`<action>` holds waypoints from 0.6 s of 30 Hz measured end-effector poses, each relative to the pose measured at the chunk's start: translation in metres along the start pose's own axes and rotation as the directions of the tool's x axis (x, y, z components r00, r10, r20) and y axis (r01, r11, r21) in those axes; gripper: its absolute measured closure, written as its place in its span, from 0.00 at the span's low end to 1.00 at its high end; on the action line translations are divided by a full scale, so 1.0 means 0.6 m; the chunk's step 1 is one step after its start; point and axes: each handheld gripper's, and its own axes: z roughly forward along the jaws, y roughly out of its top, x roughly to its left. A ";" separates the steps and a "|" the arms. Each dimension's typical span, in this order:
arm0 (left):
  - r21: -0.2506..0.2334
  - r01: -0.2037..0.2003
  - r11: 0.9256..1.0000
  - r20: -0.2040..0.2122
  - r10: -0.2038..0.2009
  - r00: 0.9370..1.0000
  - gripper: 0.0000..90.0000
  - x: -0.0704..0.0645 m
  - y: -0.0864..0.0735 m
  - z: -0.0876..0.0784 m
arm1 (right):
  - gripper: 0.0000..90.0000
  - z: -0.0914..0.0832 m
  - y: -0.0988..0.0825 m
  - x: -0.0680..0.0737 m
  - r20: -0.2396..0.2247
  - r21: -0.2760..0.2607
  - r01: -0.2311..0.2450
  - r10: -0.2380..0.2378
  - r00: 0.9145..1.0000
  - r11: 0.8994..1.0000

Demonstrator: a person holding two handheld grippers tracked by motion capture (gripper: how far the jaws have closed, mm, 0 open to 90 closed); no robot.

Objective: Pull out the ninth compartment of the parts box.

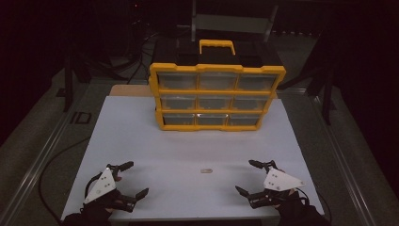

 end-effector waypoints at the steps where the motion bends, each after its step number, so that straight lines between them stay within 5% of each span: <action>1: 0.001 0.001 1.000 0.000 -0.001 1.000 0.00 0.000 0.000 0.000 | 0.10 -0.001 0.003 -0.003 0.002 -0.005 0.006 -0.006 1.000 1.000; 9: 0.005 0.007 1.000 0.000 -0.007 1.000 0.00 0.000 -0.001 0.001 | 0.10 -0.014 0.034 -0.022 0.020 -0.060 0.026 -0.024 1.000 0.998; 18: 0.007 0.012 1.000 0.002 -0.012 1.000 0.00 0.001 -0.001 0.002 | 0.10 -0.017 0.058 -0.036 0.056 -0.054 0.105 -0.102 0.993 0.993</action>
